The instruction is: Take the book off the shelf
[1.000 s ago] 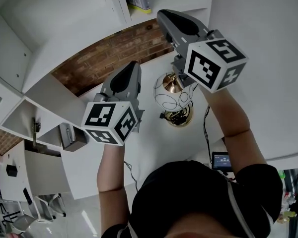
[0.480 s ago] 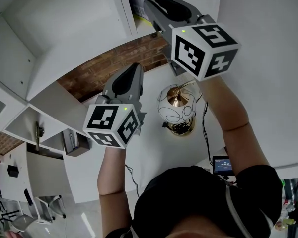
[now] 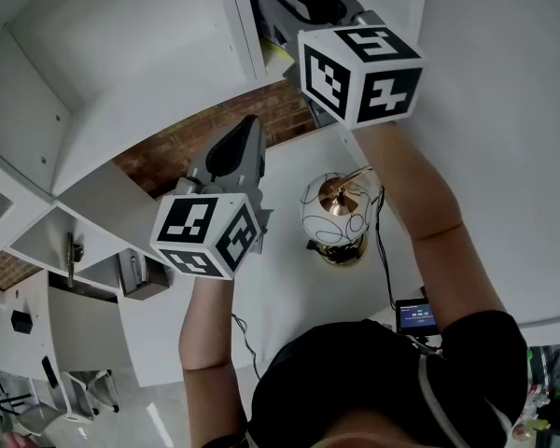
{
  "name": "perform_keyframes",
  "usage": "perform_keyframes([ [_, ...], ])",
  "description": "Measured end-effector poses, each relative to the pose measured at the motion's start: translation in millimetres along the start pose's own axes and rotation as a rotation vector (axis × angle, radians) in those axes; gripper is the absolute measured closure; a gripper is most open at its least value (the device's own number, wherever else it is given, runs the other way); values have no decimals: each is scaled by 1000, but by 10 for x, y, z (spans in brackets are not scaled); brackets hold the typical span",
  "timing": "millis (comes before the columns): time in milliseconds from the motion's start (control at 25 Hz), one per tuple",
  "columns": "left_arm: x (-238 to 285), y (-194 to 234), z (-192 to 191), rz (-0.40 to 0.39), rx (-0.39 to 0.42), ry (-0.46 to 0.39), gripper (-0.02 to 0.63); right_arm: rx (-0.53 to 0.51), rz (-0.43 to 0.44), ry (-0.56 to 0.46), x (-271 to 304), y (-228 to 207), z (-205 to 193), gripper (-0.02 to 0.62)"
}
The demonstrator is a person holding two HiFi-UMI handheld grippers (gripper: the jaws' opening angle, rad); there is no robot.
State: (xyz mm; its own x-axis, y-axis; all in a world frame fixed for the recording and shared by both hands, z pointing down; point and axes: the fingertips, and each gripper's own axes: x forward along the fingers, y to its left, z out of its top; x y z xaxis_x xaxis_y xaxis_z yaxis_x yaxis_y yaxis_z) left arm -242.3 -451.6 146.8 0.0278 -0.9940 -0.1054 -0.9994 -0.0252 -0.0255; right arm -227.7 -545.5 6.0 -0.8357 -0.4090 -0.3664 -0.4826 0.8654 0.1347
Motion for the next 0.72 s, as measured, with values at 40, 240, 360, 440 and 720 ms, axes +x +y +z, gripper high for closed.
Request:
perform_keyframes([
  [40,15,7,39,1,0,-5,600,2,0,4,37,-1,-5,465],
  [240,87,59,246,19,26,-36,600,0,0,17,201,-12,-40,465],
  [360,127,91,351,33,45,-53,600,-26,-1,27,272,-28,-64,462],
  [440,150,122,420,42,55,-65,600,-28,-1,31,319,-48,-70,459],
  [720,230,201,578,63,67,-88,600,-26,15,35,406,-65,-4,457],
])
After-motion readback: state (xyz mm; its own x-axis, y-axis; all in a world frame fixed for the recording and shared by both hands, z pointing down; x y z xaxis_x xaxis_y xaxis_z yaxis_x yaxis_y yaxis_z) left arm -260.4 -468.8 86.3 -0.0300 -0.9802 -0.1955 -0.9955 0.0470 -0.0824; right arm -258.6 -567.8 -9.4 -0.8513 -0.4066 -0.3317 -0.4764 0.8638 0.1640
